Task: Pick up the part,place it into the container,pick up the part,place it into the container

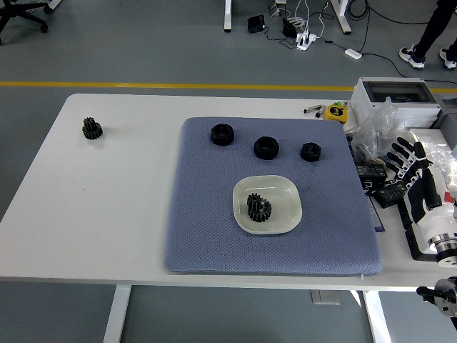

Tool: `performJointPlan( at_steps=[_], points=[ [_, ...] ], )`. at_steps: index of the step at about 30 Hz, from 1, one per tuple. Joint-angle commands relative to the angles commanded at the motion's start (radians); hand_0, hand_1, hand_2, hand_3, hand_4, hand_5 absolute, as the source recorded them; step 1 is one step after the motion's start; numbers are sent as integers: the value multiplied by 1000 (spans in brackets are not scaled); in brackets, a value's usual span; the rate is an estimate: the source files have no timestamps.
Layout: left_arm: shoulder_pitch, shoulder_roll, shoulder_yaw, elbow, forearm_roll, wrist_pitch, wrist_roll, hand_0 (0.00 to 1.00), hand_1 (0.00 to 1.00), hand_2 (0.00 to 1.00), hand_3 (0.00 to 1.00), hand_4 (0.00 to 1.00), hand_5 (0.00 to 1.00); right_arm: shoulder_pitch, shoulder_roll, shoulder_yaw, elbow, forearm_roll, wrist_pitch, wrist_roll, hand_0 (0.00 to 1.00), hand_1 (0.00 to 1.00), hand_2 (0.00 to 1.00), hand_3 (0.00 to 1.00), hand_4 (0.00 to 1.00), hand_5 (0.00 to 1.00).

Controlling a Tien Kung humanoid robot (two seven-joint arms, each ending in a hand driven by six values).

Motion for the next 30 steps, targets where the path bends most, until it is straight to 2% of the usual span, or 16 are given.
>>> performJointPlan(
  at_steps=[3,7,11,16,23,30],
  points=[
    [0,0,-6,0,13,-3,3,631,616,607,554,593,507,-21,4,8,10,-16,-18,-6,831,813,838,852,998,969],
    [1,0,-14,1,25,-4,6,632,615,606,553,592,506,-63,0,4,44,-36,-73,0,819,806,833,854,998,965],
    [2,-2,-24,1,41,-7,10,632,615,606,553,592,506,-96,-10,1,76,-55,-97,8,819,806,833,854,998,965],
    [3,-6,-40,2,69,-14,17,629,617,606,553,592,506,-131,-30,5,116,-57,-112,19,808,796,820,836,998,959],
    [8,-12,-51,2,88,-19,19,630,616,607,553,592,506,-156,-40,8,136,-41,-117,24,799,789,816,834,998,956],
    [12,-23,-38,5,61,-14,10,629,617,603,554,592,504,-158,-45,9,146,-40,-115,24,796,792,818,833,998,955]
  ],
)
